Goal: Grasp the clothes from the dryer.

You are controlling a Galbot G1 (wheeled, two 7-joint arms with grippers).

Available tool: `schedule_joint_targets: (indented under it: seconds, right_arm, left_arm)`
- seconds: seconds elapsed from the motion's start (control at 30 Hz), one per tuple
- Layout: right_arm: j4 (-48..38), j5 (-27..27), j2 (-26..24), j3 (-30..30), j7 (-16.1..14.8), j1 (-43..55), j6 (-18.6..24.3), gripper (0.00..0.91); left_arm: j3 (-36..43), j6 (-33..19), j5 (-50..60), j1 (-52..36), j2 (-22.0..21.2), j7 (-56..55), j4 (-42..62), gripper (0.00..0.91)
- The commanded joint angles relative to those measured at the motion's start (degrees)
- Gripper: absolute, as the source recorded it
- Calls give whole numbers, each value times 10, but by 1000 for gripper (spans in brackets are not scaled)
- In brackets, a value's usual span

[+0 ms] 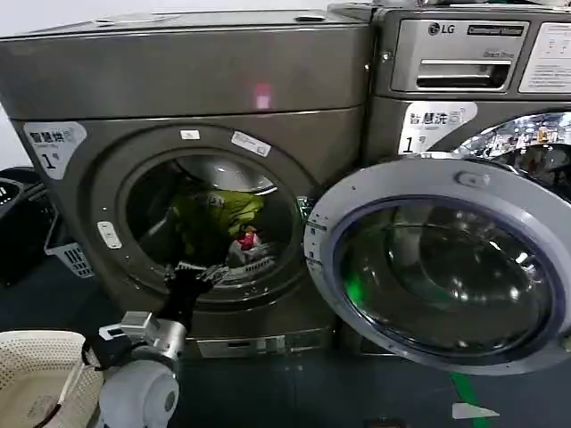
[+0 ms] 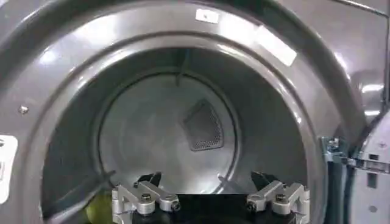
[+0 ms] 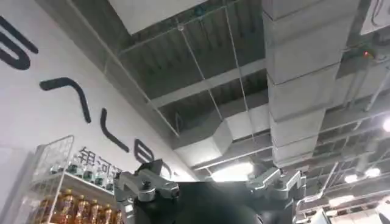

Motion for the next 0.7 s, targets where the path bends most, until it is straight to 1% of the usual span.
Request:
schedule_joint_targets:
  seconds: [0.03,0.2,0.4,0.43,0.5,0.7]
  right_arm:
    - [1,0,-1,1,1,0,1,907]
    - [2,-1,4,3,1,-3,2,907]
    - [16,-16,9,5,3,-5,-21,907]
    - [16,-32,10,4,11,-7,-23,907]
    - [13,-44,11,5,17,-10,-27,907]
    - [6,-54,11,19,17,-19,-16,907]
  left_arm:
    - [1,0,1,-1,0,0,0,907]
    - [0,0,1,-3,0,0,1,907]
    - [5,-4,4,-19,-4,-1,29,907]
    - [8,-4,5,-29,-6,-1,37,907]
    - [13,-1,5,-48,-10,-1,53,907]
    - [38,-5,0,-141,-7,0,171,907]
